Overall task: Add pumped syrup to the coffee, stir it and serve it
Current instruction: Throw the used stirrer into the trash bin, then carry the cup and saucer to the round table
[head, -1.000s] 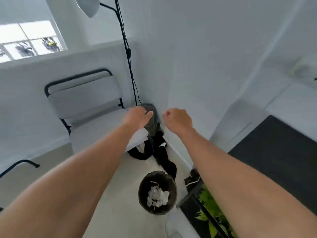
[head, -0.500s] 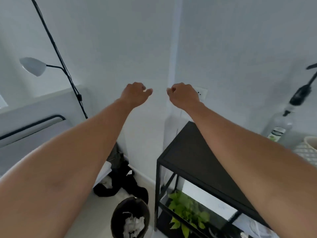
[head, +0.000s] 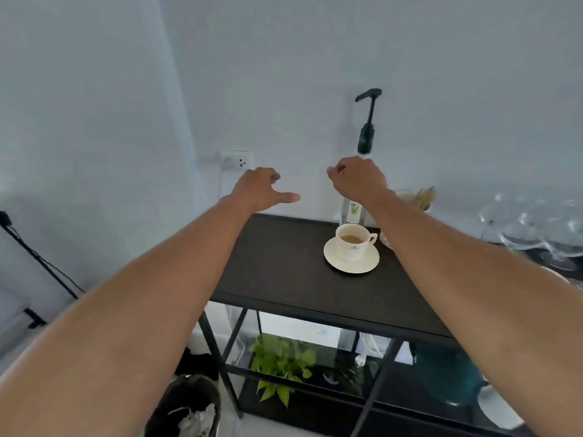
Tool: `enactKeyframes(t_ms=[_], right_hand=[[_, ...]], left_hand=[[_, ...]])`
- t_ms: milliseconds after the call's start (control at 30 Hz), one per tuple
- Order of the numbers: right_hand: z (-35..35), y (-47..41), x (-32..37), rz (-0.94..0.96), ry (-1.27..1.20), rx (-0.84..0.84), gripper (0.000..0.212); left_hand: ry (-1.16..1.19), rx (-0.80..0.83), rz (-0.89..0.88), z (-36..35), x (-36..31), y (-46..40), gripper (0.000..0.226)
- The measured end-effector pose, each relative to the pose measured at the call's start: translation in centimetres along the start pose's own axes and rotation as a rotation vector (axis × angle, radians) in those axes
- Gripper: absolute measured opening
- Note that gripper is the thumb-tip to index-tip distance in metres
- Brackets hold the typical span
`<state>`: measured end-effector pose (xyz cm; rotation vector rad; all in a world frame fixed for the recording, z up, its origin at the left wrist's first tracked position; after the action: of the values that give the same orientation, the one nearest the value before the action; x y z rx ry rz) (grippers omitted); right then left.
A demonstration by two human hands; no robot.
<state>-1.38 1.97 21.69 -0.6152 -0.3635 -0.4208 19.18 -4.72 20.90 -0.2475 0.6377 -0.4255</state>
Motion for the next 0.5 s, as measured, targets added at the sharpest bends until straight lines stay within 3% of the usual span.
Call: enactKeyframes(t_ms=[267,400,500], right_hand=[[-1.7,1.8,-10.6,-0.175,-0.005,0.095,0.041],[-4.5,4.1,-15.4,-0.295,0.01,0.169,0.083],[-6.7,6.0,-18.1,-0.375,-0.089,0.209,0.091]], left_hand=[[0.054,0.24,-0.017,-9.4,-2.0,0.9,0.101],[0.093,0.361,-0.011,-14.5,-0.2,0.5,0.11],[0.092,0.418,-0.011,-18.2,1.7,-0.1,0.121]])
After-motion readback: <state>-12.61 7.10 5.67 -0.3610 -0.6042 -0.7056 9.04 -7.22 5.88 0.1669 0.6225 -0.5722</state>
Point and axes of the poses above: each hand's wrist, its own y-axis away from the middle knuckle, its own z-axis out of the back of the hand, x = y × z, the point moved 1 cm from there along -y, towards the middle knuckle, and after that the axes turned 14 degrees about -x, right-handed, at the moved point
